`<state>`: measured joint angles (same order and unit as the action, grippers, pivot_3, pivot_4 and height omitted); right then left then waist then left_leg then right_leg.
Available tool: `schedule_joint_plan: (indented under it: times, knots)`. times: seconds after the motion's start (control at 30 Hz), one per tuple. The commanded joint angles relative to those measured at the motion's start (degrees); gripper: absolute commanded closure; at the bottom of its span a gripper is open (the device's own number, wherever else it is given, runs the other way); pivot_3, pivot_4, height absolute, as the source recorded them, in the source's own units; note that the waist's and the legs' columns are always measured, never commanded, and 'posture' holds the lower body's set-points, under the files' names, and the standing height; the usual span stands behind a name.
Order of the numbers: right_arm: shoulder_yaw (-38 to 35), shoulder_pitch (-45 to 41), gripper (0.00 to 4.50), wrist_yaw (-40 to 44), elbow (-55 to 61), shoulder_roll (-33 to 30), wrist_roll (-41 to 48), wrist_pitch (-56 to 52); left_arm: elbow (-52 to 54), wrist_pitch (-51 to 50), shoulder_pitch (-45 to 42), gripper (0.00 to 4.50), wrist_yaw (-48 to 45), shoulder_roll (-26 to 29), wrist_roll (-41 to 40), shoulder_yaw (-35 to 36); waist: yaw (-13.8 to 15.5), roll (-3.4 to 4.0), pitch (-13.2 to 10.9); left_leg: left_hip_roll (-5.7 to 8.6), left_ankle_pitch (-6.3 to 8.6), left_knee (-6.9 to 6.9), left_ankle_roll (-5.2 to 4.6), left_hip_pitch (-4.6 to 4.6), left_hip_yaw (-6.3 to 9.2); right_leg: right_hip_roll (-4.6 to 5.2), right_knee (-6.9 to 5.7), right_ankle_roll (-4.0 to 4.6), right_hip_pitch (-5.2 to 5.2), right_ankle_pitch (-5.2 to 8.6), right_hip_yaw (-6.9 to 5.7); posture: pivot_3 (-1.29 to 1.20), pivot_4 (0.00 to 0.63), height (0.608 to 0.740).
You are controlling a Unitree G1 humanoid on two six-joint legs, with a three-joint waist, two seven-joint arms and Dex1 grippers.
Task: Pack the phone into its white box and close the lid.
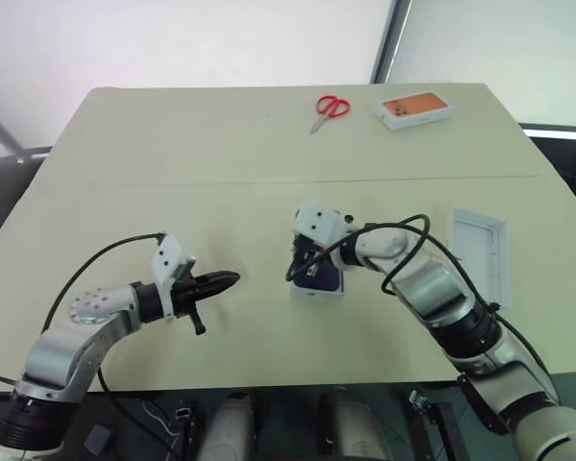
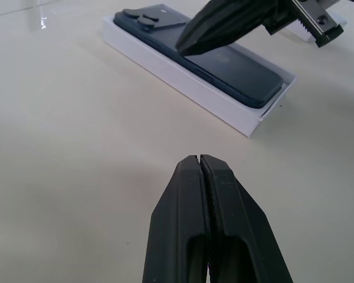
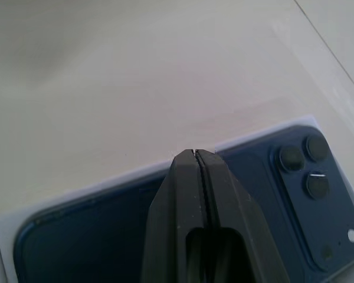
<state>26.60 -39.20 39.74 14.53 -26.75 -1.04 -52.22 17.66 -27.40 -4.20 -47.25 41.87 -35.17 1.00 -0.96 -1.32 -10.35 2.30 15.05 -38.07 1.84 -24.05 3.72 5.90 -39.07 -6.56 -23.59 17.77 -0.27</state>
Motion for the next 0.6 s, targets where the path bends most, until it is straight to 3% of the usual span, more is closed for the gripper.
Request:
schedule_joint_plan:
  times: [0.03, 0.6]
  knots:
    - [0.3, -0.4, 4.50, 0.8, 2.2, -1.1, -0.2, -0.3, 2.1, 0.8, 0.2, 4.41, -0.5, -0.7, 0.6, 1.0, 0.1, 0.00, 0.0, 0.00, 0.00, 0.00, 0.00, 0.00, 0.00, 0.00, 0.00, 0.00, 0.00, 0.00, 0.00, 0.00, 0.150, 0.697]
    - [1.3, -0.8, 4.50, -0.5, -0.1, 1.1, -1.7, 1.0, 3.4, 0.6, 1.4, 4.41, -1.8, -1.6, 0.3, 2.3, 0.0, 0.00, 0.0, 0.00, 0.00, 0.00, -0.01, 0.00, -0.01, -0.01, -0.01, 0.00, 0.00, 0.00, 0.00, 0.00, 0.150, 0.697]
